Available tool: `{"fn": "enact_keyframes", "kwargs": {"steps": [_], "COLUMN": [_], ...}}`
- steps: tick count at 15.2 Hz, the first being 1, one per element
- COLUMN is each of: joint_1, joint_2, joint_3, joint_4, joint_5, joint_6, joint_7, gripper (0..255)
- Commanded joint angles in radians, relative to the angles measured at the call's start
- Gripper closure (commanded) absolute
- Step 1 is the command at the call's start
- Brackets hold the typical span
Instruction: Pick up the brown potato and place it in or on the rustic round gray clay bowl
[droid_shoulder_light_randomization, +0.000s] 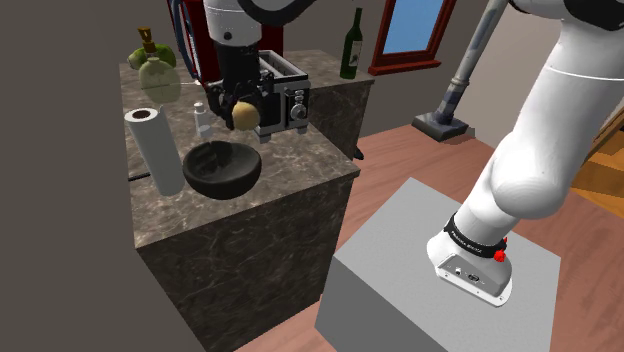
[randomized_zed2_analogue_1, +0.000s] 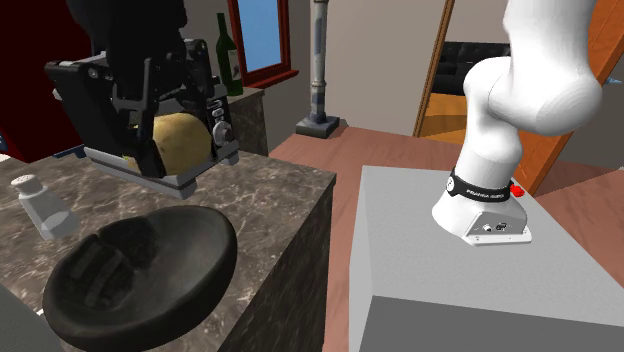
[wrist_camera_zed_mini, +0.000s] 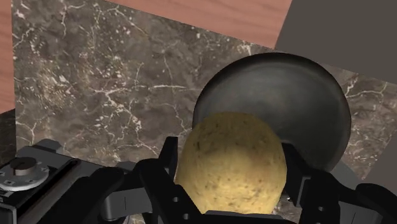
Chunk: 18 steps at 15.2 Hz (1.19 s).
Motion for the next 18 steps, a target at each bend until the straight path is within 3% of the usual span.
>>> {"fn": "enact_keyframes", "kwargs": {"steps": [1,3,18], "joint_1": [0.032,0.076,0.075], "joint_2": [0.082,0.176,0.205], "joint_3": [0.015,0.023,0.011], "joint_4": [0.099,0.219,0.078], "joint_5": [-0.039,-0.083,-0.104], "joint_6": [-0.029,-0.068,0.098], "joint_7": [0.052,0.099,0.120], "gripper": [255,255,255]}}
